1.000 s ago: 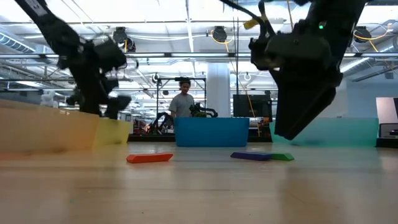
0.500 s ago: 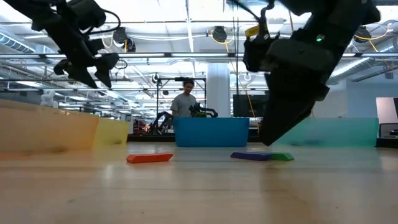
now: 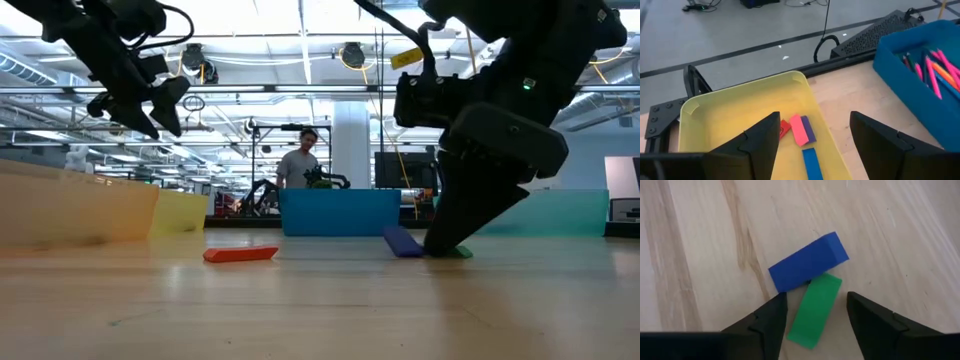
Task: Sort crayons/erasers/pens/pencils in bins
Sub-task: Put the green eraser into the yellow bin
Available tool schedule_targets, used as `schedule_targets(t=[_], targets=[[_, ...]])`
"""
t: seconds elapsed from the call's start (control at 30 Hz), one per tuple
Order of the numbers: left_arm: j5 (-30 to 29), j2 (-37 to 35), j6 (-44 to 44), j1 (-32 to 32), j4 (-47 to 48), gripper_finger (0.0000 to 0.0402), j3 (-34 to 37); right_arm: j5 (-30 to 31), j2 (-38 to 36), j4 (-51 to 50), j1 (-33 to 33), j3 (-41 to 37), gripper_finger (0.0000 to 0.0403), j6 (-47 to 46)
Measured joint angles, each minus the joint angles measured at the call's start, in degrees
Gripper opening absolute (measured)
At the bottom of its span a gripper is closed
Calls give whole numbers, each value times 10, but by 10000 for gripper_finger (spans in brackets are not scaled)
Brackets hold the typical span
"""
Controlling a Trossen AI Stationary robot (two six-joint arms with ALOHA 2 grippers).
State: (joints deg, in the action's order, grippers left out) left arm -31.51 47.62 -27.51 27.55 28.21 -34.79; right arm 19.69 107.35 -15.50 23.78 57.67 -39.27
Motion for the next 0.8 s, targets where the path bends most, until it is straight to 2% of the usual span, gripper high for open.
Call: schedule_targets(t=[0.2, 0.3, 0.47, 0.6, 0.8], targets=[[7, 0, -3, 0, 4, 243, 0, -31, -4, -37, -2, -1, 139, 18], [33, 0, -20, 0, 3, 244, 0, -35, -3, -60, -3, -1, 106, 11], [140, 0, -74, -19, -12, 244, 0, -41, -6, -77, -3, -1, 66, 11], [239, 0, -114, -58, -39, 244, 0, -48, -27, -77, -3, -2, 59, 27], [310, 0, -219, -115, -55, 244, 0, -65, -90, -112, -12, -6, 60, 53]])
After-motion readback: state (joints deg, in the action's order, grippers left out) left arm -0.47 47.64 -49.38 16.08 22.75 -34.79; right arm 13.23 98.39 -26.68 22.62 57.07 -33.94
